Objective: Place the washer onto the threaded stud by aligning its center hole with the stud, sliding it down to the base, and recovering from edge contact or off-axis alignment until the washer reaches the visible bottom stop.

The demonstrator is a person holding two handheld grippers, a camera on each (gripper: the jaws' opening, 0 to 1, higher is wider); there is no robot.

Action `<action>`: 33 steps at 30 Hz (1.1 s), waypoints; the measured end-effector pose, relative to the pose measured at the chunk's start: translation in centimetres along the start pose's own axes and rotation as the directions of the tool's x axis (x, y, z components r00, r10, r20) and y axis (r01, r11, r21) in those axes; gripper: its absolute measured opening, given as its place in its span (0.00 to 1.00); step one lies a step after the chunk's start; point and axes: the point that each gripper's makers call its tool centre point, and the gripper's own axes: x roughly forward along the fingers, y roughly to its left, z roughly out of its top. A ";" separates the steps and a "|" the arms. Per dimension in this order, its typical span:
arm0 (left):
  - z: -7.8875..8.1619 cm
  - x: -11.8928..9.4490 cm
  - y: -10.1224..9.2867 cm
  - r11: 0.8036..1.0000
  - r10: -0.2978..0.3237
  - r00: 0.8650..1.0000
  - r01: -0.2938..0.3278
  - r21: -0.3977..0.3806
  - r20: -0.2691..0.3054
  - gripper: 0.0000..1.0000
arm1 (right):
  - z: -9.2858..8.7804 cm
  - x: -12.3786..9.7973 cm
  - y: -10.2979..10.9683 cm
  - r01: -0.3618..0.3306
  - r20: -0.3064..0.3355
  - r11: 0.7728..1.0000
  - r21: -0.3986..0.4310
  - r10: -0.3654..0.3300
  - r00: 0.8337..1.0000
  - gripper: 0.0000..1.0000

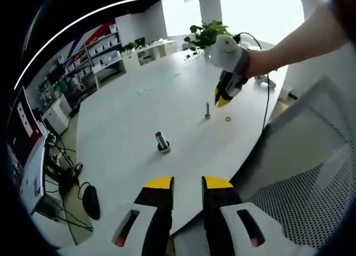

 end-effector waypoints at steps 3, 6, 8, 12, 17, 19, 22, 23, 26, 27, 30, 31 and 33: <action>-0.1 0.1 -0.1 1.000 -0.005 1.000 0.005 0.003 -0.006 0.18 | 0.9 -0.5 -0.4 0.007 0.026 1.000 0.005 -0.007 1.000 0.13; -0.1 0.0 -0.1 1.000 -0.003 1.000 0.003 0.003 -0.005 0.18 | 2.0 -0.5 -0.3 0.013 0.049 1.000 -0.025 -0.011 0.999 0.13; -0.1 0.0 0.0 1.000 -0.001 1.000 0.001 0.001 -0.007 0.18 | 2.2 -0.3 -0.3 0.012 0.045 0.999 -0.042 -0.010 0.999 0.13; -0.2 0.0 0.0 1.000 0.002 1.000 -0.002 0.000 -0.009 0.18 | 2.2 0.4 0.0 0.008 0.024 0.997 -0.083 -0.006 1.000 0.13; -0.2 0.0 0.1 1.000 0.004 1.000 -0.004 -0.005 -0.010 0.18 | 2.1 0.9 -0.2 0.005 0.011 0.995 -0.100 -0.004 1.000 0.13; -0.2 0.0 0.1 1.000 0.005 1.000 -0.005 -0.006 -0.009 0.18 | 2.0 1.0 -0.3 0.007 0.012 0.995 -0.096 -0.005 1.000 0.13; -0.2 0.0 0.1 1.000 0.007 1.000 -0.008 -0.005 -0.010 0.18 | 2.0 1.1 -0.3 0.002 0.013 0.997 -0.081 -0.001 1.000 0.14; -0.2 0.0 0.1 1.000 0.007 1.000 -0.007 -0.004 -0.010 0.18 | 2.1 1.1 -0.3 0.000 0.013 0.997 -0.077 0.001 1.000 0.14; -0.2 0.0 0.2 1.000 0.007 1.000 -0.008 -0.009 -0.011 0.18 | 1.9 1.5 -0.1 -0.004 0.000 0.996 -0.084 0.004 1.000 0.14; -0.2 0.0 0.2 1.000 0.008 1.000 -0.008 -0.009 -0.011 0.18 | 1.9 1.7 -0.1 -0.006 -0.004 0.996 -0.089 0.006 1.000 0.14; -0.3 0.1 0.1 1.000 0.006 1.000 -0.006 -0.007 -0.015 0.18 | 1.6 2.0 -0.1 -0.010 -0.011 0.996 -0.090 0.009 1.000 0.14; -0.3 0.1 0.1 1.000 0.006 1.000 -0.006 -0.006 -0.015 0.18 | 1.6 2.1 -0.1 -0.010 -0.013 0.996 -0.089 0.008 1.000 0.14; -0.3 0.1 0.2 1.000 0.006 1.000 -0.007 -0.008 -0.014 0.18 | 1.5 2.4 -0.1 -0.015 -0.016 0.996 -0.088 0.013 1.000 0.14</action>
